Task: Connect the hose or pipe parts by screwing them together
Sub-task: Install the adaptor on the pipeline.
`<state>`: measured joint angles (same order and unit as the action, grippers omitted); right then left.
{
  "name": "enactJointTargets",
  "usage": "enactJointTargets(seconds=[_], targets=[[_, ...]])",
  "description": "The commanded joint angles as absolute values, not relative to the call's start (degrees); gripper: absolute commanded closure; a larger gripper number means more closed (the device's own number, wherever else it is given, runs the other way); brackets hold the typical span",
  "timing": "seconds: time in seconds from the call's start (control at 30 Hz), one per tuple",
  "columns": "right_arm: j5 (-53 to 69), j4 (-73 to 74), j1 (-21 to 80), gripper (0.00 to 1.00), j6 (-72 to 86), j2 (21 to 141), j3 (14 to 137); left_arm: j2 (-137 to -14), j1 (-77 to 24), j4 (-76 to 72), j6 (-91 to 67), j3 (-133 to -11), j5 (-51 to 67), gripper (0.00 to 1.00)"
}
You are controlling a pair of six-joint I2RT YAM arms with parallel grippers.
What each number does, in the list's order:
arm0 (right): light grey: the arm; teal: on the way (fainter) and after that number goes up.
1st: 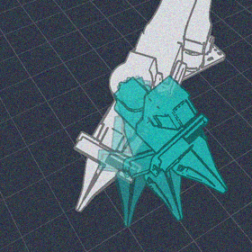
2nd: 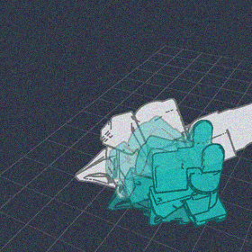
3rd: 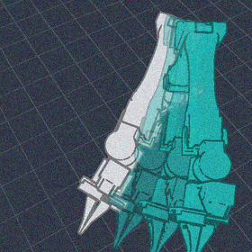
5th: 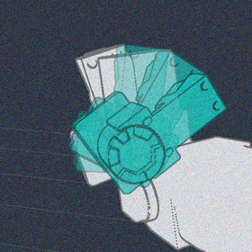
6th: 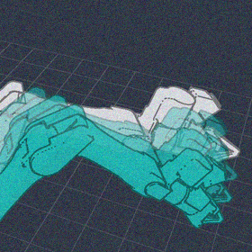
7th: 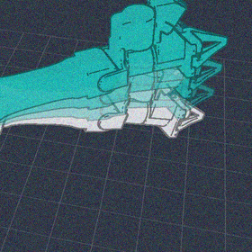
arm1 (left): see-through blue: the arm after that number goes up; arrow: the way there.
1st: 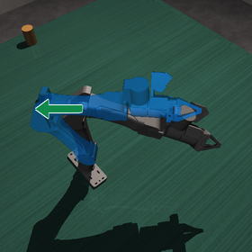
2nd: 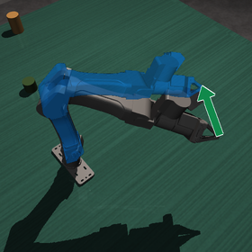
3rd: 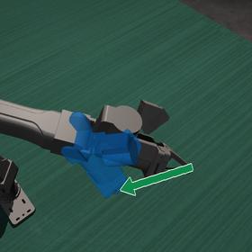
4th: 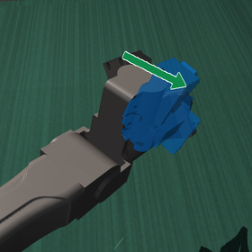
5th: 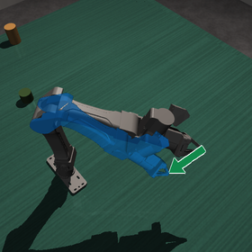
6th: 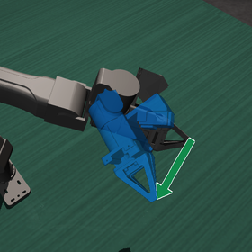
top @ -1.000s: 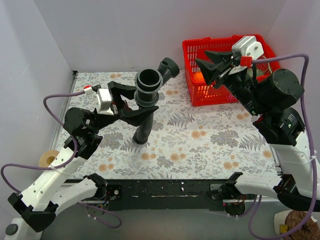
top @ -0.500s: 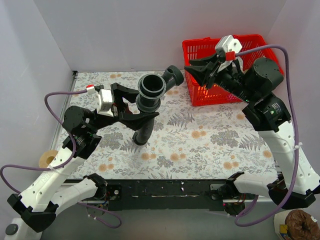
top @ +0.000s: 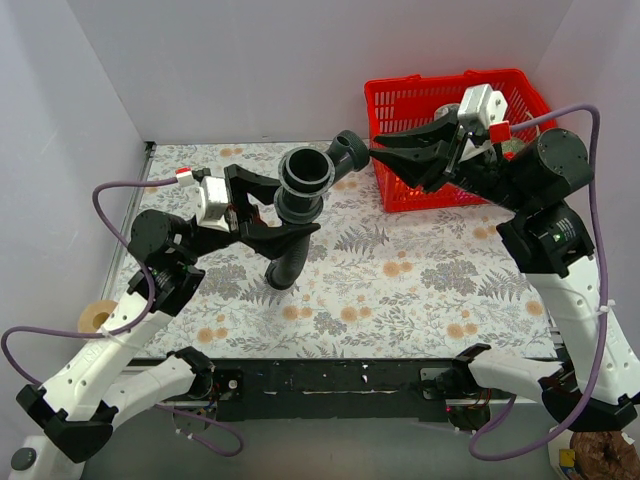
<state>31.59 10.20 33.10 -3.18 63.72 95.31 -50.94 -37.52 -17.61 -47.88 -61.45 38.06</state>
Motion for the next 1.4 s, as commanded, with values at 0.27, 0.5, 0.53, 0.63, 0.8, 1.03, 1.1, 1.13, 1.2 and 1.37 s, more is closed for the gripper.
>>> enactJointTargets(seconds=[0.27, 0.5, 0.53, 0.63, 0.8, 1.03, 1.1, 1.13, 1.2, 1.37], targets=[[45.0, 2.0, 31.3, 0.81, 4.3, 64.2, 92.1, -51.5, -37.0, -21.3, -47.6, -63.8, 38.0, 1.0], [46.5, 1.4, 30.8, 0.87, 5.8, 62.6, 89.7, -52.2, -37.0, -22.1, -46.3, -63.9, 34.4, 1.0], [46.5, 1.4, 30.8, 0.87, 6.0, 62.5, 89.6, -52.2, -37.0, -22.2, -46.1, -63.9, 33.7, 1.0], [46.5, 1.1, 30.8, 0.88, 6.7, 61.4, 88.3, -52.4, -37.0, -22.7, -45.2, -64.0, 30.9, 1.0], [46.8, 0.8, 30.8, 0.9, 8.0, 59.9, 87.0, -53.3, -37.0, -22.6, -42.7, -64.4, 26.5, 1.0], [48.7, 0.5, 30.8, 0.93, 10.8, 59.9, 86.1, -54.1, -37.0, -22.4, -41.1, -64.9, 24.2, 1.0], [49.7, -2.8, 30.9, 0.94, 12.2, 59.9, 85.1, -54.1, -37.0, -22.6, -41.0, -64.9, 23.6, 1.0], [50.1, -3.9, 31.0, 0.94, 13.1, 60.1, 84.8, -54.2, -37.0, -22.5, -40.6, -65.0, 23.5, 1.0], [51.3, -6.6, 31.2, 0.96, 15.6, 60.5, 83.9, -54.7, -37.0, -22.2, -40.1, -65.2, 22.6, 1.0], [49.9, -8.7, 35.6, 0.98, 16.8, 60.7, 83.0, -55.7, -37.0, -22.2, -38.4, -65.5, 20.4, 1.0]])
